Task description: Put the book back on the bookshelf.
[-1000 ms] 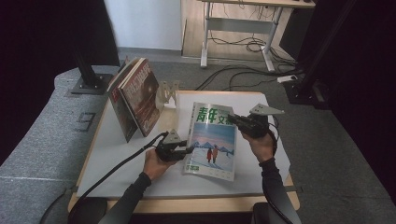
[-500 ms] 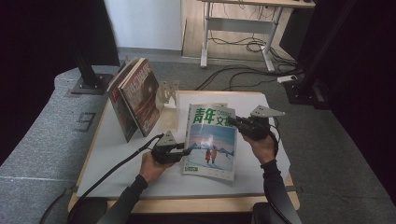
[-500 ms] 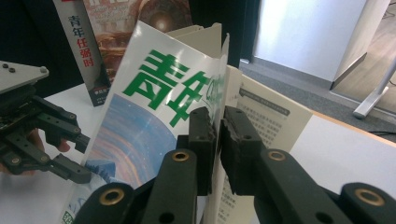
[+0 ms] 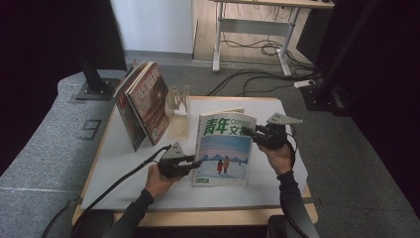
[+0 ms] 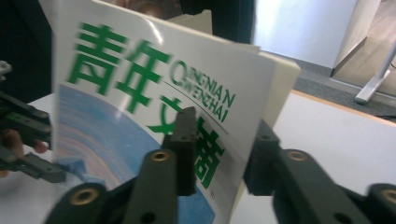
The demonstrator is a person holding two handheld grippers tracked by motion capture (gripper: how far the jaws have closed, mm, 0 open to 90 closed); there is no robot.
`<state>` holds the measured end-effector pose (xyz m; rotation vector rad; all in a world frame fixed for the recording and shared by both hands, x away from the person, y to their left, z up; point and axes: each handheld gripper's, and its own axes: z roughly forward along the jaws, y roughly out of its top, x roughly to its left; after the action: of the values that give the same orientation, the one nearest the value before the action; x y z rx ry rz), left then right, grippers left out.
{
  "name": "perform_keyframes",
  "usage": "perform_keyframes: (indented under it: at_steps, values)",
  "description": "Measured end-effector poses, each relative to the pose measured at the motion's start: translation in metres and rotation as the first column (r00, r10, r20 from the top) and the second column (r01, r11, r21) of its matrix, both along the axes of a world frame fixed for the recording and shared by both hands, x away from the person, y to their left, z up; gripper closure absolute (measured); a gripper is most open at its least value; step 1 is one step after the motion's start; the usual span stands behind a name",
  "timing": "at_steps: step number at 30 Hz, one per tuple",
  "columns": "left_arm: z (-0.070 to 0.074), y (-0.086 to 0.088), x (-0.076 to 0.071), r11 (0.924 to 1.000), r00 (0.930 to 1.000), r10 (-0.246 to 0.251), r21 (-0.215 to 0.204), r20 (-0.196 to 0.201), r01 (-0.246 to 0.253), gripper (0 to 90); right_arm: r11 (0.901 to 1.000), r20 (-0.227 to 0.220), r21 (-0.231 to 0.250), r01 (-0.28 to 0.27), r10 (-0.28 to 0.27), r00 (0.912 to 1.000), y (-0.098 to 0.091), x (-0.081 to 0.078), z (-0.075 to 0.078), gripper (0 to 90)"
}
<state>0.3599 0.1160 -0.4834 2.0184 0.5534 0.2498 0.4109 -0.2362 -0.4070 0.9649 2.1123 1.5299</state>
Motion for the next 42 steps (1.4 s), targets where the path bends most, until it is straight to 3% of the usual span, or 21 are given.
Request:
perform_keyframes:
  at_steps: [4, 10, 15, 17, 19, 24, 30, 34, 42]
  values:
    - [0.002, 0.0, -0.005, 0.9999, 0.9999, -0.013, 0.003, 0.007, 0.013, 70.9, 0.9997, -0.024, -0.025, 0.006, -0.007, 0.9997, 0.0, 0.004, -0.009, 47.1]
    - [0.003, 0.002, -0.008, 0.9997, 0.9997, -0.023, 0.003, 0.004, 0.023, 71.8, 0.9987, -0.077, -0.021, -0.045, 0.044, 0.9961, 0.003, 0.007, -0.025, 24.1]
    - [0.003, 0.004, -0.009, 0.9995, 0.9995, -0.03, 0.002, 0.001, 0.03, 72.1, 0.9943, -0.113, -0.019, -0.105, 0.102, 0.9883, 0.006, 0.009, -0.037, 22.4]
    - [0.003, 0.004, -0.008, 0.9995, 0.9995, -0.032, 0.003, 0.0, 0.032, 72.1, 0.9912, -0.123, -0.022, -0.13, 0.127, 0.9843, 0.009, 0.008, -0.04, 24.7]
    - [0.003, 0.004, -0.008, 0.9994, 0.9994, -0.033, 0.002, -0.003, 0.033, 72.0, 0.9915, -0.116, -0.036, -0.125, 0.12, 0.986, 0.009, 0.007, -0.041, 30.0]
    - [0.004, 0.007, -0.008, 0.9988, 0.9989, -0.048, 0.007, -0.002, 0.048, 72.0, 0.9946, -0.116, -0.017, -0.102, 0.099, 0.9882, 0.001, 0.005, -0.038, 52.4]
    - [0.006, 0.01, -0.01, 0.9978, 0.998, -0.062, 0.024, -0.007, 0.062, 71.9, 0.9954, -0.074, -0.014, -0.095, 0.094, 0.9928, -0.002, 0.001, -0.032, 70.0]
    - [0.006, 0.011, -0.011, 0.9978, 0.9981, -0.061, 0.025, -0.003, 0.062, 71.8, 0.9955, -0.048, -0.026, -0.091, 0.09, 0.9948, 0.0, -0.001, -0.03, 73.7]
    - [0.004, 0.011, -0.016, 0.9982, 0.9974, -0.056, 0.023, 0.045, 0.055, 71.5, 0.9956, -0.016, -0.059, -0.073, 0.072, 0.9972, 0.005, -0.004, -0.026, 75.3]
